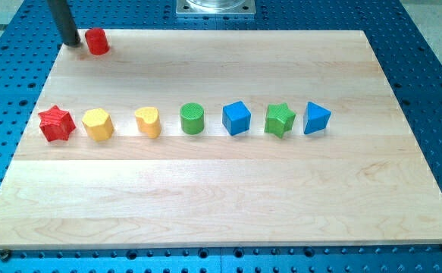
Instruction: Push the red circle diagonal to the blue cube
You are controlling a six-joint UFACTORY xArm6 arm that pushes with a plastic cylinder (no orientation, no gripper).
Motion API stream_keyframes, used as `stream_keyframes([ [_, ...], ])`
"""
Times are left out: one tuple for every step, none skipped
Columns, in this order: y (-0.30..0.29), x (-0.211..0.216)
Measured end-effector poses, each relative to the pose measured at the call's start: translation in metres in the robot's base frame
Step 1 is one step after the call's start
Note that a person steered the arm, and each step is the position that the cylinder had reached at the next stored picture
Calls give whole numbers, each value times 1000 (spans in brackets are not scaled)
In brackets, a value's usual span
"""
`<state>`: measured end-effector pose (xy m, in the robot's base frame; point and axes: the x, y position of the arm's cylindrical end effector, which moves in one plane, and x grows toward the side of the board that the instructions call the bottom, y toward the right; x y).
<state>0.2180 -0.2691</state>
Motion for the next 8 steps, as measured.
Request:
stream_keyframes([
  [89,29],
  [199,69],
  [216,64],
  [189,80],
  [245,122],
  [334,127],
  [390,144],
  [341,112],
])
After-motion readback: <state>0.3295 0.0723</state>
